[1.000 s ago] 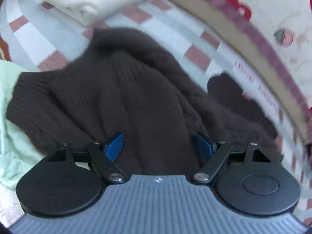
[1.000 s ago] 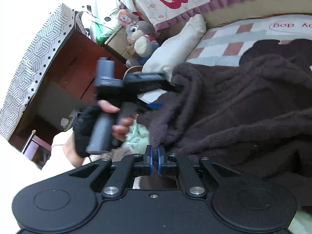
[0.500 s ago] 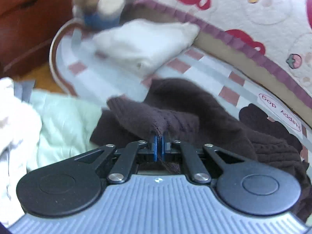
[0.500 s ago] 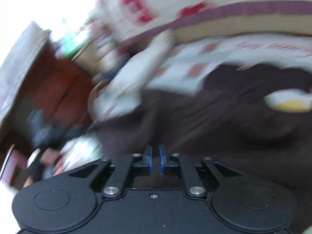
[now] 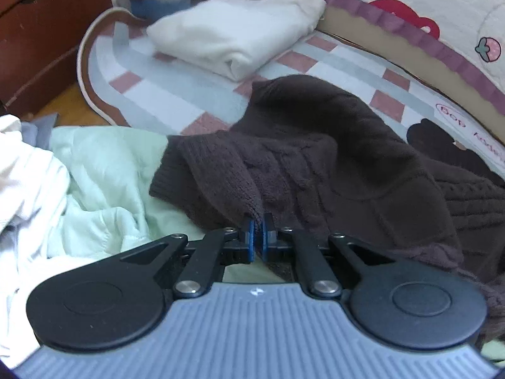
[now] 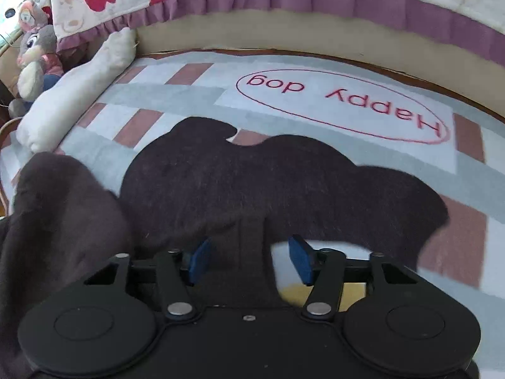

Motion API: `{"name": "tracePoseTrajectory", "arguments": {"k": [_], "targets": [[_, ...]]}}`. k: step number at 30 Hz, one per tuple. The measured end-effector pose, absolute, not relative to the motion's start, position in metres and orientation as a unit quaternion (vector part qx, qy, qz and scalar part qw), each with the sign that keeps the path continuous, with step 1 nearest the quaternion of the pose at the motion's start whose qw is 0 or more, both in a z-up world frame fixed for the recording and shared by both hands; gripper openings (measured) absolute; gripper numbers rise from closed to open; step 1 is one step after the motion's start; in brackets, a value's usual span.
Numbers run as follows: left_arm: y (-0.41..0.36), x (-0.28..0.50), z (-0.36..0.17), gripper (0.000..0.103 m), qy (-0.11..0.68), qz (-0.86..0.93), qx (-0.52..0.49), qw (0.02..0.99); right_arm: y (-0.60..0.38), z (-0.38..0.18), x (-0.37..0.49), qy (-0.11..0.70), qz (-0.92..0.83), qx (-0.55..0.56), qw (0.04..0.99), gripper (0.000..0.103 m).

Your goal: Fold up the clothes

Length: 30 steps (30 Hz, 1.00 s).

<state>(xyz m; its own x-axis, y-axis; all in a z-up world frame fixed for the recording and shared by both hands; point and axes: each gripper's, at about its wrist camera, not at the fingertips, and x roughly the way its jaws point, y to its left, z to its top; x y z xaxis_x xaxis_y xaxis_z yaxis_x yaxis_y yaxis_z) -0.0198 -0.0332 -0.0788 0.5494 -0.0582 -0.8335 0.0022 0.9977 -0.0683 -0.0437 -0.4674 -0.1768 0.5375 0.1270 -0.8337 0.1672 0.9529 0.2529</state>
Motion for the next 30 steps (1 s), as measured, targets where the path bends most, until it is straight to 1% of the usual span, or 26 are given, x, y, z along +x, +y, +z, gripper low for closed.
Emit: {"name": "tracePoseTrajectory", "arguments": {"k": [1,2,3,4,5,6,7,8,9,10,11,14,18,20,21,22,23,24,25,27,30], "targets": [[-0.032,-0.017,-0.080,0.010,0.478,-0.018,-0.037,0.877,-0.462,-0.178,-0.043,0.471,-0.007,0.146,0.870,0.071],[-0.032,-0.014,-0.082,0.017,0.484,-0.020,-0.046,0.874,-0.453,-0.178,-0.043,0.466,0.007,0.128,0.875,0.071],[-0.031,-0.010,-0.084,0.023,0.490,-0.021,-0.055,0.870,-0.444,-0.179,-0.044,0.466,0.025,0.107,0.878,0.060],[-0.030,-0.006,-0.088,0.044,0.498,-0.021,-0.067,0.864,-0.434,-0.180,-0.044,0.464,0.043,0.086,0.880,0.019],[-0.029,-0.001,-0.095,0.061,0.507,-0.019,-0.084,0.857,-0.427,-0.178,-0.047,0.460,0.047,0.066,0.884,0.016],[-0.028,0.004,-0.103,0.063,0.516,-0.018,-0.102,0.850,-0.419,-0.175,-0.051,0.453,0.047,0.047,0.889,0.015],[-0.028,0.010,-0.112,0.062,0.525,-0.019,-0.119,0.843,-0.412,-0.172,-0.055,0.446,0.046,0.028,0.893,0.014],[-0.029,0.015,-0.118,0.053,0.528,-0.019,-0.128,0.839,-0.408,-0.164,-0.059,0.428,0.036,0.002,0.903,0.013],[-0.030,0.020,-0.125,0.036,0.531,-0.018,-0.135,0.836,-0.409,-0.153,-0.062,0.409,0.022,-0.011,0.912,0.012],[-0.038,0.023,-0.121,0.009,0.520,-0.025,-0.112,0.846,-0.412,-0.142,-0.065,0.392,0.008,-0.018,0.920,0.011],[-0.046,0.026,-0.115,0.008,0.506,-0.033,-0.083,0.858,-0.418,-0.128,-0.067,0.370,-0.011,-0.025,0.929,0.010],[-0.072,0.023,-0.062,0.008,0.406,-0.058,-0.033,0.912,-0.442,-0.077,-0.077,0.294,-0.087,-0.042,0.951,0.010],[-0.088,0.010,0.022,0.008,0.247,-0.083,-0.039,0.965,-0.489,-0.011,-0.096,0.194,-0.210,-0.050,0.957,0.010],[-0.090,-0.002,0.052,0.008,0.181,-0.081,-0.051,0.979,-0.523,0.006,-0.103,0.184,-0.261,-0.020,0.948,0.010],[-0.088,-0.001,0.040,0.008,0.198,-0.076,-0.055,0.976,-0.539,0.008,-0.107,0.181,-0.289,-0.003,0.940,0.012],[-0.086,0.002,0.023,0.008,0.226,-0.069,-0.060,0.970,-0.551,0.002,-0.109,0.196,-0.301,0.002,0.933,0.021],[-0.083,0.004,0.006,0.008,0.253,-0.063,-0.064,0.963,-0.561,-0.009,-0.108,0.219,-0.306,0.003,0.926,0.027],[-0.081,0.007,-0.012,0.008,0.280,-0.056,-0.068,0.956,-0.570,-0.020,-0.108,0.241,-0.312,0.005,0.919,0.040],[-0.079,0.010,-0.029,0.008,0.307,-0.050,-0.073,0.948,-0.576,-0.032,-0.114,0.259,-0.311,0.026,0.914,0.043],[-0.074,0.016,-0.063,0.009,0.360,-0.036,-0.081,0.929,-0.584,-0.058,-0.130,0.289,-0.304,0.085,0.904,0.044],[-0.067,0.024,-0.114,0.009,0.427,-0.020,-0.090,0.900,-0.575,-0.094,-0.166,0.326,-0.278,0.152,0.891,0.049]]}}
